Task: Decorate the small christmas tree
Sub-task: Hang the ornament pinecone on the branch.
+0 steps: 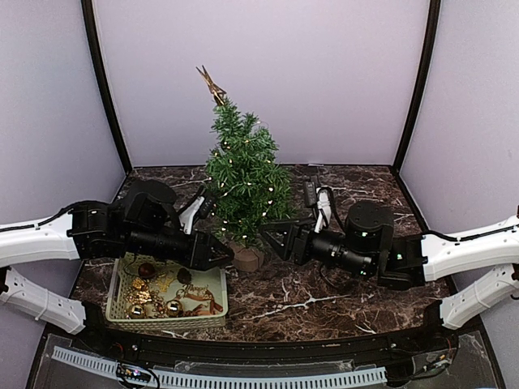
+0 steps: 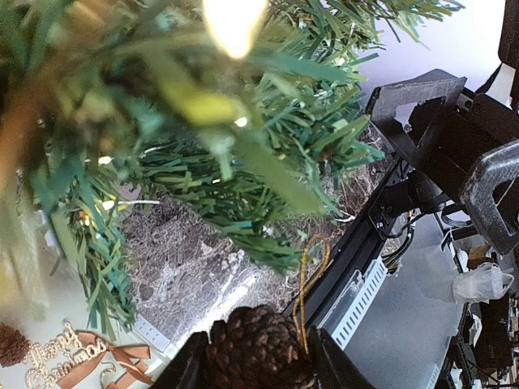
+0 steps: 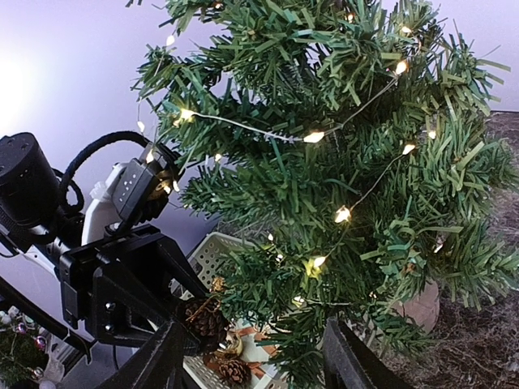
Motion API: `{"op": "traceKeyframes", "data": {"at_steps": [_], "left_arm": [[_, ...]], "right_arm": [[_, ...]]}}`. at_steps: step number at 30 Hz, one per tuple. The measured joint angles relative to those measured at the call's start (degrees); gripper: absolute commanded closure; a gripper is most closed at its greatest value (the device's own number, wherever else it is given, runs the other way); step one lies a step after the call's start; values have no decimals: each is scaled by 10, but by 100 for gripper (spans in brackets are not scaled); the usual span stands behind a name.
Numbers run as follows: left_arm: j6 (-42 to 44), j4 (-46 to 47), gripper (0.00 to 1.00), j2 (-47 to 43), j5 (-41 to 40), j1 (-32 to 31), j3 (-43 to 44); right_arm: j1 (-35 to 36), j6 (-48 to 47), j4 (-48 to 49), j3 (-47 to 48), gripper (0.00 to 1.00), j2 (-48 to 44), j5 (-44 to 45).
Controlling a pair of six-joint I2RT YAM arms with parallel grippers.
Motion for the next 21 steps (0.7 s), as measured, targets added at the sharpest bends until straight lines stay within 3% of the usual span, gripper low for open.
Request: {"op": "traceKeyframes", "data": {"at_steps": [21], "left_arm": [[-3, -8, 59, 12, -19, 0, 0]], "right_arm": [[26, -10, -6, 57, 49, 83, 4]]}}
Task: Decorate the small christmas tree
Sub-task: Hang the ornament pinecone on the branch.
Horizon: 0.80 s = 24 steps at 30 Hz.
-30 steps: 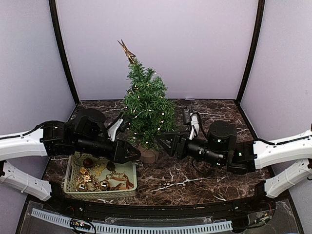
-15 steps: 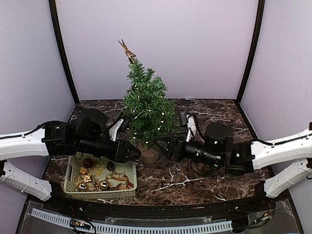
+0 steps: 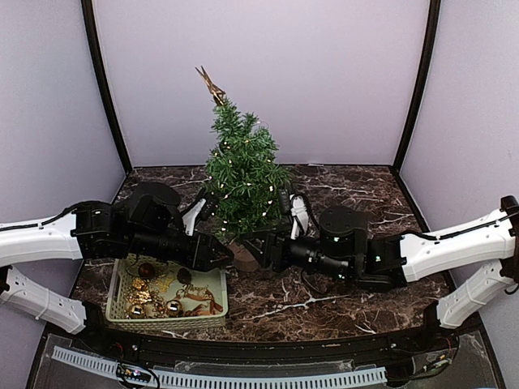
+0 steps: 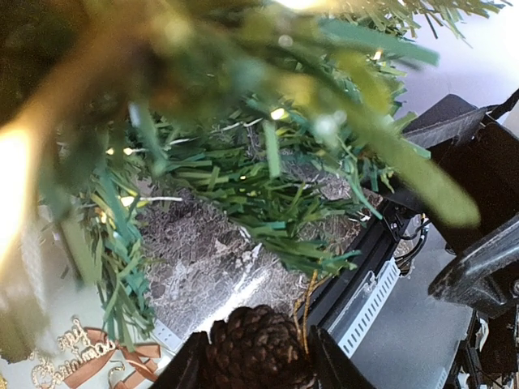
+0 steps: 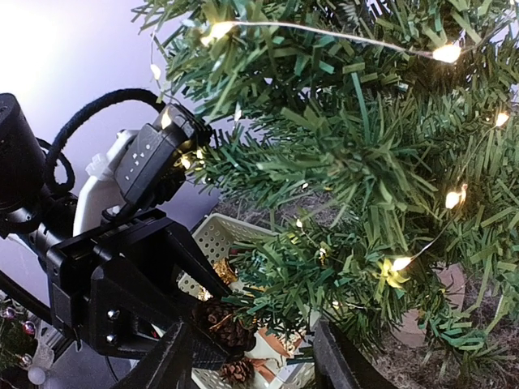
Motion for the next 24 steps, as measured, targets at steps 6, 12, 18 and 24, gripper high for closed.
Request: {"op": "traceKeyframes", "data": {"at_steps": [6, 12, 18, 24], "left_arm": [[0, 0, 59, 2, -6, 0, 0], [0, 0, 59, 18, -5, 0, 0], [0, 0, 59, 18, -6, 0, 0], [1, 3, 59, 18, -5, 0, 0]], "right_arm": [[0, 0, -2, 5, 50, 11, 0], [0, 2, -3, 5, 52, 11, 7], [0, 3, -7, 7, 54, 13, 16], [0, 4, -9, 15, 56, 20, 17]]}}
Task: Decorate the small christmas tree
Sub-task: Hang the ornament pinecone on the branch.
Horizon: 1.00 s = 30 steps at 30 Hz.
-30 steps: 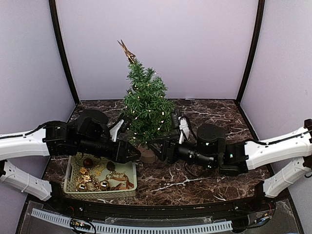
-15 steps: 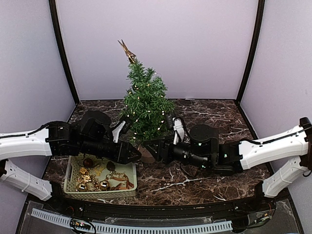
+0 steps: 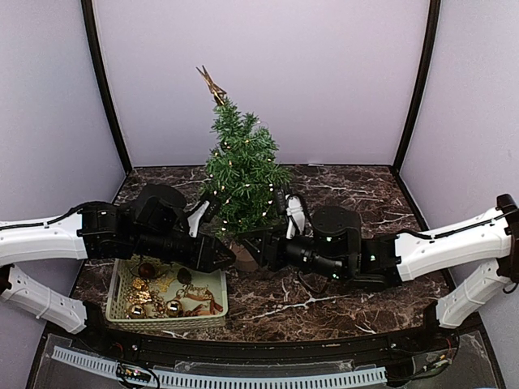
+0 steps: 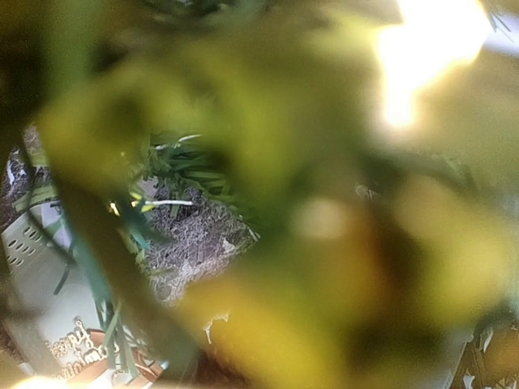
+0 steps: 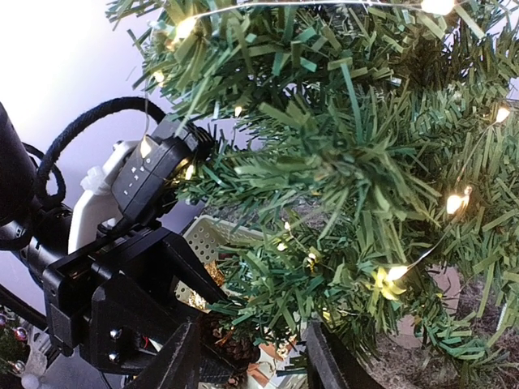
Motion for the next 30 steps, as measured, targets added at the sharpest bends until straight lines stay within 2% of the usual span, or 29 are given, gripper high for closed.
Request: {"op": "traceKeyframes", "data": {"at_steps": [3, 21, 24, 30], "left_arm": [[0, 2, 59, 0, 0, 0, 0], [0, 10, 59, 0, 9, 0, 0], [0, 10, 59, 0, 10, 0, 0], [0, 10, 59, 0, 10, 0, 0]], "right_arm": [[0, 0, -3, 3, 58, 3, 0], [4, -4, -31, 26, 84, 22, 3], [4, -5, -32, 32, 84, 27, 5], [6, -6, -34, 38, 75, 33, 7]]}}
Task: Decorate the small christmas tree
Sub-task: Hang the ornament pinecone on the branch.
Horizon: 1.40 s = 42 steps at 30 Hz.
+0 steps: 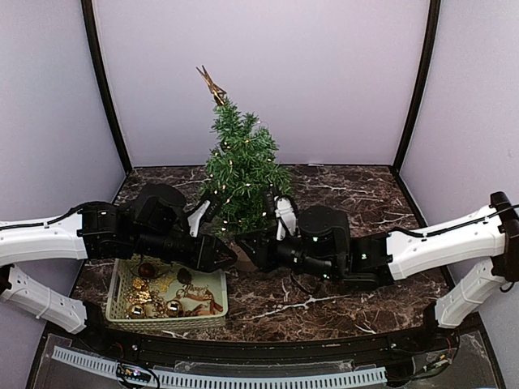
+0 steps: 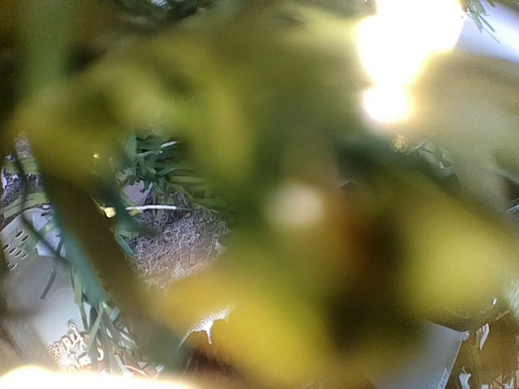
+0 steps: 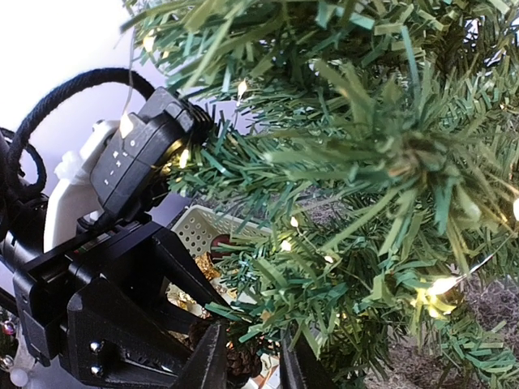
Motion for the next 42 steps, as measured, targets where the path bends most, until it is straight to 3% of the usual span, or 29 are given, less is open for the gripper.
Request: {"op": "traceKeyframes", "data": {"at_steps": [5, 10, 22, 34, 42], "left_arm": [[0, 0, 59, 0, 0, 0, 0], [0, 0, 59, 0, 0, 0, 0], [0, 2, 59, 0, 0, 0, -5], [0, 5, 59, 0, 0, 0, -6], [0, 5, 59, 0, 0, 0, -6]], "right_arm": [[1, 0, -7, 0, 74, 1, 3], [2, -1, -18, 7, 63, 5, 6], [8, -5, -18, 5, 51, -15, 14], [19, -10, -22, 9, 65, -15, 34], [21, -10, -32, 12, 79, -5, 38]]}}
